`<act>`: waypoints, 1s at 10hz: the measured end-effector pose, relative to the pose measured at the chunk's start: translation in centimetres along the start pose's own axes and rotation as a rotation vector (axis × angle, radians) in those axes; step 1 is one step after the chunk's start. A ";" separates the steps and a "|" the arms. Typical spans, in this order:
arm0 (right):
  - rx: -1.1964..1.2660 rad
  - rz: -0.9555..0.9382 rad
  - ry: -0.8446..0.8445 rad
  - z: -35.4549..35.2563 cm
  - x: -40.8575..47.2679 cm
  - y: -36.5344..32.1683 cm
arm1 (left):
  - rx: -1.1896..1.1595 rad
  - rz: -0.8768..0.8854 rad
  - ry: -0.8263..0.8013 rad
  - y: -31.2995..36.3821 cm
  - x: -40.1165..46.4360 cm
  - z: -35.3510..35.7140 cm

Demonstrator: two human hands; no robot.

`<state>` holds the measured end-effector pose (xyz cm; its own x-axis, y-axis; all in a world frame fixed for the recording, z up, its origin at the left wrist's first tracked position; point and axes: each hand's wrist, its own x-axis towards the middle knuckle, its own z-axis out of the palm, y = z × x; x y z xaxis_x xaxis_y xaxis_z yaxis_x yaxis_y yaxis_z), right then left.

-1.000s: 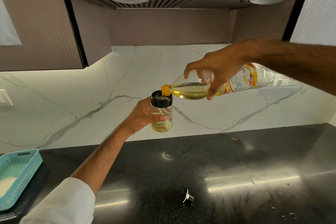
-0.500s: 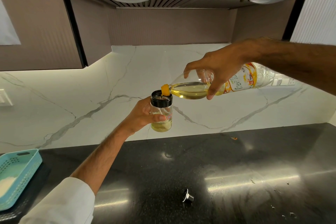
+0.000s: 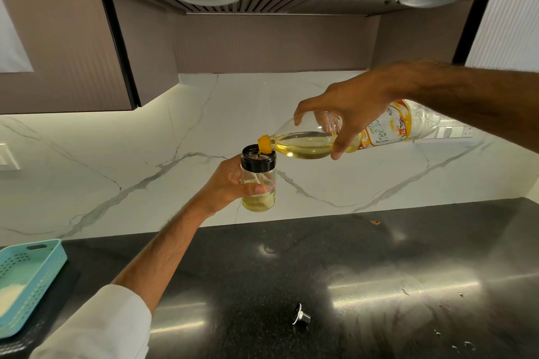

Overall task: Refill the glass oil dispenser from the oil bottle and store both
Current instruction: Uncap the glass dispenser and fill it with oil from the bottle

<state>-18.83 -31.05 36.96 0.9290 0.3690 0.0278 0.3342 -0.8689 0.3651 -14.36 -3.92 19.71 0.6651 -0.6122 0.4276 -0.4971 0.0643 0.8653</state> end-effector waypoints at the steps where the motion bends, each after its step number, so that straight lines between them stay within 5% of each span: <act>1: 0.069 0.141 0.058 2.2 2.0 1.5 | -0.001 0.003 0.001 -0.2 0.1 -0.1; 2: 0.090 0.151 0.080 1.9 1.7 1.1 | -0.002 0.005 -0.001 -0.2 0.1 -0.2; 6: 0.129 -0.143 -0.291 -3.1 -1.9 -1.6 | -0.005 -0.002 -0.001 0.1 0.1 0.0; 8: 0.115 -0.146 -0.297 -3.4 -2.1 -1.5 | -0.016 0.002 0.003 -0.1 0.0 0.0; 10: 0.055 0.082 -0.076 -1.0 0.0 -0.5 | -0.011 0.003 0.002 0.1 0.1 -0.1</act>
<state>-19.13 -30.27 37.70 0.9622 0.2720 -0.0155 0.2631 -0.9127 0.3128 -14.30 -3.89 19.81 0.6647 -0.6106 0.4305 -0.4927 0.0750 0.8670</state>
